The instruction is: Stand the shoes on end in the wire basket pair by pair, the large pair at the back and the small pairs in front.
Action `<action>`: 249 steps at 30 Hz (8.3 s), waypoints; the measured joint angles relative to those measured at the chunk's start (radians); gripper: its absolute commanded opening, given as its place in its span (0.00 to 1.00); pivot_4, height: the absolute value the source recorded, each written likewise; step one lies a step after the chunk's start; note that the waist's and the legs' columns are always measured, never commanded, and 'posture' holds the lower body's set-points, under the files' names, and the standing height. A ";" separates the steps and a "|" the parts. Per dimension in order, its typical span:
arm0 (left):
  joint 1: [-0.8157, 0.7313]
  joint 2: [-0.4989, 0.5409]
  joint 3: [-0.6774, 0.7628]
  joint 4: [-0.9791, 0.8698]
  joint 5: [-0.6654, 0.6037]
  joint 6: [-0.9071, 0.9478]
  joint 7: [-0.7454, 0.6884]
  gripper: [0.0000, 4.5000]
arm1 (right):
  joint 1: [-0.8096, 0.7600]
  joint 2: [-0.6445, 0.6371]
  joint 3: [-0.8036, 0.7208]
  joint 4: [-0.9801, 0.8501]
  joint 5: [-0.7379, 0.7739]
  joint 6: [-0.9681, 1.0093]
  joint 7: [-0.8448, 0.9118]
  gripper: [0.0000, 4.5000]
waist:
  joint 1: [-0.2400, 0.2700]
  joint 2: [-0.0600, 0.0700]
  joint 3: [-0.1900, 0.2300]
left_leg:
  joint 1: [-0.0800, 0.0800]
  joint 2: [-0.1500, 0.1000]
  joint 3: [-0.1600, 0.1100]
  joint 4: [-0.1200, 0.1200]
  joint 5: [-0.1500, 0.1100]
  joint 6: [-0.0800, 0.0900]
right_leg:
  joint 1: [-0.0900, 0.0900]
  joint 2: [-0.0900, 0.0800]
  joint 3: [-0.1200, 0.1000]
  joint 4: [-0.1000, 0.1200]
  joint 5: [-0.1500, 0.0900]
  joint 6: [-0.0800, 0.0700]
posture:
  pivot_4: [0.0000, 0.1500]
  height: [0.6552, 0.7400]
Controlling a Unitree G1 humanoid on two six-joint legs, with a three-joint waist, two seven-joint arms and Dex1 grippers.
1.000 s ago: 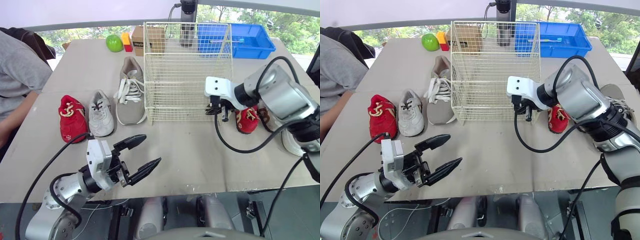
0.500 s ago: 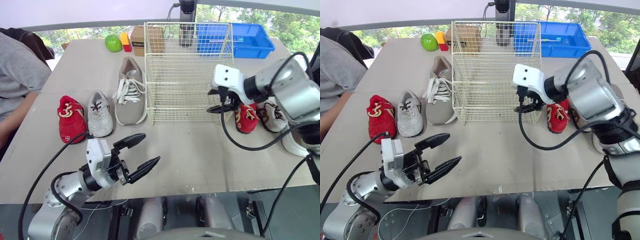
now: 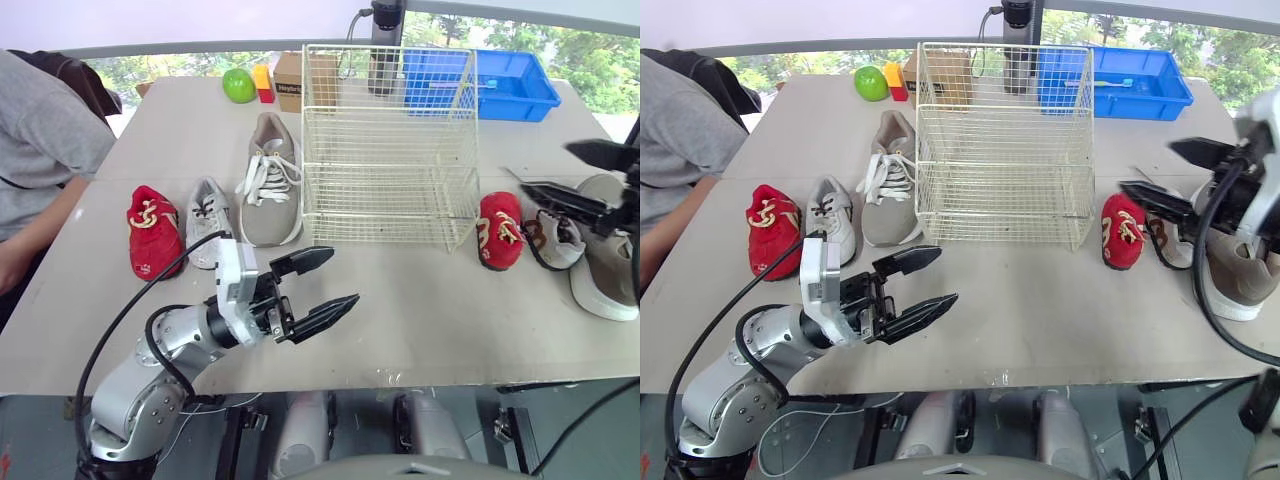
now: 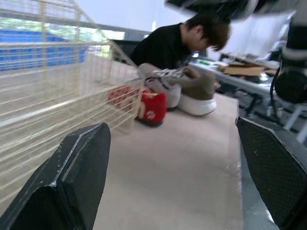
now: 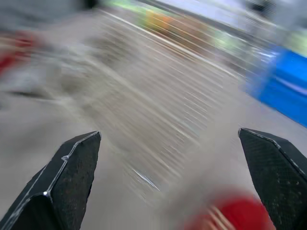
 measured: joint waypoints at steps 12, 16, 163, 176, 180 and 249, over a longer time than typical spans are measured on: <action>-0.084 -0.044 -0.075 0.113 0.011 0.003 -0.089 1.00 | 0.352 0.419 -0.090 -0.183 -0.223 -0.141 -0.431 0.99 | -0.008 0.003 -0.002 | 0.002 0.002 -0.001 -0.002 0.000 0.000 | 0.000 0.007 0.002 0.002 -0.001 0.002 | 1.00 1.00; -0.118 -0.079 -0.113 0.142 0.028 0.000 -0.101 1.00 | 0.382 0.533 -0.035 -0.178 -0.261 -0.175 -0.544 0.99 | -0.010 0.004 -0.002 | 0.001 0.001 -0.002 0.001 0.000 0.000 | 0.000 0.007 0.006 0.002 -0.001 0.002 | 1.00 1.00; -0.844 -0.347 0.011 0.625 0.646 -0.296 0.465 0.04 | -0.680 0.773 0.493 0.344 0.110 -0.200 -0.708 0.99 | -0.029 -0.004 0.017 | -0.030 -0.002 -0.003 0.020 0.003 -0.003 | -0.033 0.017 0.022 0.034 0.000 0.012 | 1.00 1.00; -0.792 -0.370 -0.064 0.575 0.673 -0.324 0.453 0.04 | -0.681 0.702 0.560 0.419 0.004 -0.345 -0.757 0.59 | -0.035 -0.003 0.016 | -0.028 -0.001 -0.002 0.018 0.003 -0.003 | -0.033 0.018 0.023 0.034 0.000 0.012 | 1.00 1.00; -0.790 -0.365 -0.069 0.575 0.696 -0.334 0.455 0.04 | -0.681 0.700 0.573 0.417 -0.015 -0.348 -0.764 0.24 | -0.034 -0.003 0.016 | -0.028 -0.001 -0.001 0.019 0.003 -0.003 | -0.033 0.018 0.024 0.034 0.000 0.012 | 1.00 1.00; 0.083 0.046 0.340 -0.168 -0.221 -0.014 0.247 0.82 | -0.729 0.510 0.484 1.421 -0.111 -1.351 -0.125 0.03 | -0.031 -0.002 0.016 | -0.015 0.000 -0.001 0.011 0.003 -0.004 | -0.019 0.017 0.023 0.020 0.001 0.010 | 1.00 1.00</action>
